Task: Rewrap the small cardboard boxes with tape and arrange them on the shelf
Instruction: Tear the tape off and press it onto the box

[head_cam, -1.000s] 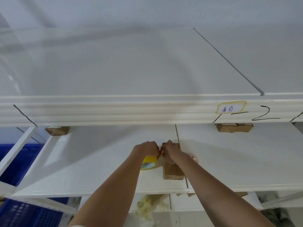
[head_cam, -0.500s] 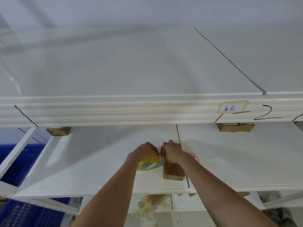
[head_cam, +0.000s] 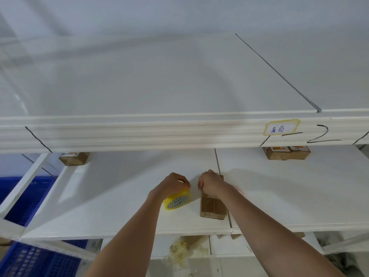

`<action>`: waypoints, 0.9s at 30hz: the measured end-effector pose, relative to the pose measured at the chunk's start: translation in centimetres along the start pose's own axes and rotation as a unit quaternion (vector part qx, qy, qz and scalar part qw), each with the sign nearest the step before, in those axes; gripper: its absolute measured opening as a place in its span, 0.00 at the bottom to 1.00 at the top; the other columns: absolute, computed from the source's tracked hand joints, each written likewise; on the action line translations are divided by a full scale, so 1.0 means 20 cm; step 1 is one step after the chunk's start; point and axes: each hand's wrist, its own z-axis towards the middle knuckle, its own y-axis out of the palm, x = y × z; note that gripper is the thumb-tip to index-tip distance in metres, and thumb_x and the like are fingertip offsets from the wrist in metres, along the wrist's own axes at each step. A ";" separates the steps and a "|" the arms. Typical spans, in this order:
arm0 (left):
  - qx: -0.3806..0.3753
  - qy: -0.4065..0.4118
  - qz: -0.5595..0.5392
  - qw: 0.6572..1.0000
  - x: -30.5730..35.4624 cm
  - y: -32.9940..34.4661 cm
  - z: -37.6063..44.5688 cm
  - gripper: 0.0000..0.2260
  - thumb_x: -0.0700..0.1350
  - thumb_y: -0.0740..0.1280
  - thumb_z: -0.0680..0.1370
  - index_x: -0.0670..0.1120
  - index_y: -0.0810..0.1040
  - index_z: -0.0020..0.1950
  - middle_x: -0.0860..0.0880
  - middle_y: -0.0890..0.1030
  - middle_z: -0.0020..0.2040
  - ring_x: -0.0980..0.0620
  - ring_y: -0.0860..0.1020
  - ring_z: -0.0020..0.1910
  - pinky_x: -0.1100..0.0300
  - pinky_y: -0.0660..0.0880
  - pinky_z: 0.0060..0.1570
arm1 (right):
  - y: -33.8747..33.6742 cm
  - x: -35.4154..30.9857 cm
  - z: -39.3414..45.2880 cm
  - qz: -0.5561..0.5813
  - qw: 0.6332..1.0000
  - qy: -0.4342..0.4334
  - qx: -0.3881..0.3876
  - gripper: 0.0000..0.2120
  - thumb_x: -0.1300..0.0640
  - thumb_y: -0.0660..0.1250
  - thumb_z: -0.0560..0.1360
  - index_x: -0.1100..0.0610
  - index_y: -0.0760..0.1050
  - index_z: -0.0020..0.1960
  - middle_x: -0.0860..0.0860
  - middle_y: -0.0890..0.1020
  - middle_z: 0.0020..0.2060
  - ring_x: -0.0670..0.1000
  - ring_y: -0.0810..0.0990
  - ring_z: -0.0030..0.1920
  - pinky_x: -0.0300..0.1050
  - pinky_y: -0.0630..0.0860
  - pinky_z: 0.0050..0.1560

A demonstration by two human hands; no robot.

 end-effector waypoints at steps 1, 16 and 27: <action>0.005 -0.001 -0.022 1.000 -0.01 -0.01 -0.01 0.04 0.53 0.72 0.74 0.57 0.86 0.44 0.52 0.83 0.48 0.50 0.81 0.46 0.56 0.81 0.49 | 0.00 0.00 0.00 -0.003 1.000 0.001 -0.001 0.14 0.65 0.65 0.77 0.55 0.82 0.60 0.56 0.72 0.61 0.59 0.75 0.61 0.52 0.76 0.64; 0.060 0.011 -0.243 0.968 -0.17 -0.09 -0.22 0.06 0.46 0.70 0.80 0.51 0.85 0.44 0.50 0.84 0.50 0.48 0.81 0.46 0.57 0.77 0.45 | -0.02 -0.07 -0.10 0.058 0.997 -0.017 0.056 0.21 0.56 0.62 0.82 0.51 0.69 0.74 0.56 0.72 0.66 0.57 0.74 0.67 0.49 0.73 0.65; 0.101 0.005 -0.308 0.946 -0.26 -0.12 -0.36 0.05 0.45 0.70 0.80 0.50 0.84 0.45 0.48 0.86 0.43 0.47 0.83 0.42 0.55 0.78 0.45 | 0.00 -0.43 -0.20 0.242 0.968 -0.059 0.035 0.08 0.55 0.73 0.76 0.57 0.86 0.51 0.52 0.86 0.47 0.48 0.80 0.45 0.41 0.75 0.48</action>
